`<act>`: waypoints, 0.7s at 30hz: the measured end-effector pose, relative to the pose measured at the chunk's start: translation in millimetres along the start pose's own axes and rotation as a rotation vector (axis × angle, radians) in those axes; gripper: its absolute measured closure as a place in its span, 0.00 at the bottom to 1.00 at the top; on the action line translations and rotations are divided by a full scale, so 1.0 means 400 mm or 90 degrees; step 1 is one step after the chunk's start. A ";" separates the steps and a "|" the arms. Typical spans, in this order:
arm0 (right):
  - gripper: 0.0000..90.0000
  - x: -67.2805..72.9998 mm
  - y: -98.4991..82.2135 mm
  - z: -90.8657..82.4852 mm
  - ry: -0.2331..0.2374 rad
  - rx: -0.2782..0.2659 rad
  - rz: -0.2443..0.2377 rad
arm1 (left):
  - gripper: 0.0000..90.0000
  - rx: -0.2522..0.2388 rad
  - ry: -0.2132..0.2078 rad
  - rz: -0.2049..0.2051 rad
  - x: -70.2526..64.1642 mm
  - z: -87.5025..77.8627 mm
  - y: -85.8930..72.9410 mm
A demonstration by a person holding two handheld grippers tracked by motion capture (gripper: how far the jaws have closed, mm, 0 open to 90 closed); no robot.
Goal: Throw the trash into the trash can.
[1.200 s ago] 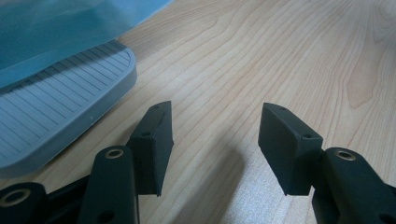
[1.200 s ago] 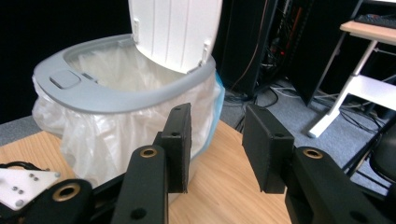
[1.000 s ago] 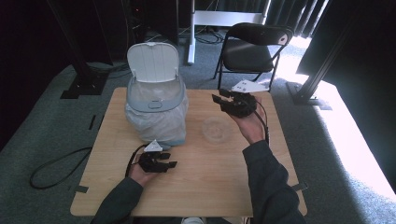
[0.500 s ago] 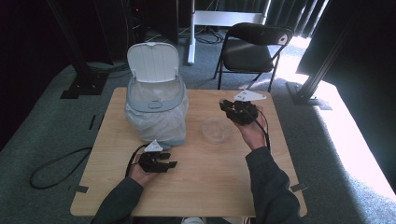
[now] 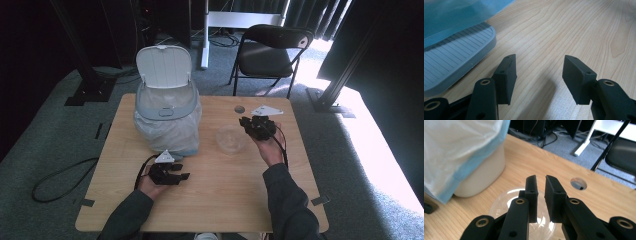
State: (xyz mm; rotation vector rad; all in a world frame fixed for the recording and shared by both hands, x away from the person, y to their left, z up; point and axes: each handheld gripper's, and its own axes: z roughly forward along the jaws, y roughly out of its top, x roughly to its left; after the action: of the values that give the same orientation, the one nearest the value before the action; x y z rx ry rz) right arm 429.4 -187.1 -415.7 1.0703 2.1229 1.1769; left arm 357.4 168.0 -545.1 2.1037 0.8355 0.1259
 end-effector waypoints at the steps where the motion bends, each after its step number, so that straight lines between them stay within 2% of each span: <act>1: 0.89 -0.003 -0.007 0.006 -0.003 0.005 0.002 | 0.50 0.000 0.000 -0.001 -0.001 0.000 0.000; 4: 0.90 -0.012 -0.022 0.018 -0.006 0.014 0.008 | 0.50 0.000 -0.001 0.000 0.000 0.000 0.000; 7: 0.91 -0.029 -0.047 0.044 -0.017 0.041 0.025 | 0.50 0.001 0.001 0.002 0.000 0.000 0.000; 15: 0.94 -0.040 -0.088 0.087 -0.034 0.091 0.023 | 0.50 0.000 0.000 -0.001 -0.001 0.000 0.000; 21: 0.96 -0.053 -0.117 0.109 -0.038 0.116 0.037 | 0.50 0.001 0.000 -0.001 -0.001 0.000 0.000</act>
State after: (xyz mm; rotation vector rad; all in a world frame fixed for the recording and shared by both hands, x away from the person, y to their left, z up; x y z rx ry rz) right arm 454.0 -198.6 -477.6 1.2394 2.1976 0.9784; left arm 357.1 167.7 -545.1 2.1045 0.8373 0.1251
